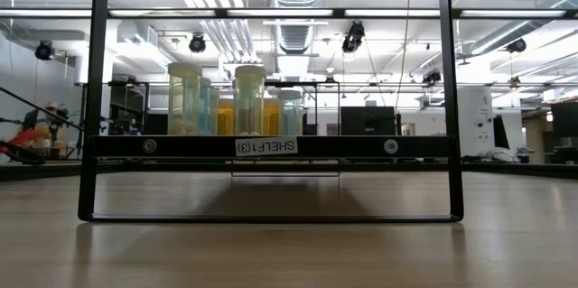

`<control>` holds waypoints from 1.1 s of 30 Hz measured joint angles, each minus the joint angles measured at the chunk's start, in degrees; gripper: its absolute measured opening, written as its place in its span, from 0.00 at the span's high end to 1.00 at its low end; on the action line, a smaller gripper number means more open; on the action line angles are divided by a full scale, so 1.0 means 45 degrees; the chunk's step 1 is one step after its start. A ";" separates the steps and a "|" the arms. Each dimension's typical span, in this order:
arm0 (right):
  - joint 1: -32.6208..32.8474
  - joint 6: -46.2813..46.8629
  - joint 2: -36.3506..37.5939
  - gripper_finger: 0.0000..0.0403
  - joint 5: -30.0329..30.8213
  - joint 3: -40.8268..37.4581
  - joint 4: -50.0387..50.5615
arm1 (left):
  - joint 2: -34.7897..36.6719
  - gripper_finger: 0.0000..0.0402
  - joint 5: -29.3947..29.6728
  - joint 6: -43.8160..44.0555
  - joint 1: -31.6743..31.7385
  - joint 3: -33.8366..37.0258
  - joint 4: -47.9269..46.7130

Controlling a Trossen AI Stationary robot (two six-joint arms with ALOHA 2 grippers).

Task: Pick and place medicine bottles onto shelf by color
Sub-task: Adjust the pill bottles on the shelf

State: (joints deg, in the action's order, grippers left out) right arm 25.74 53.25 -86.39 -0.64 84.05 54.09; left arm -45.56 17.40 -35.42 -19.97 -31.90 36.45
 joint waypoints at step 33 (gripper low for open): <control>-0.0165 0.7100 -0.0092 0.51 -0.1195 -0.0010 -0.0006 | -0.0034 0.96 0.0677 -0.1229 0.0005 0.0010 -0.0235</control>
State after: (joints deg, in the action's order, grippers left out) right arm 24.99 85.20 -86.80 -6.02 84.01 54.06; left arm -45.71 20.45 -40.95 -19.94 -31.86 35.40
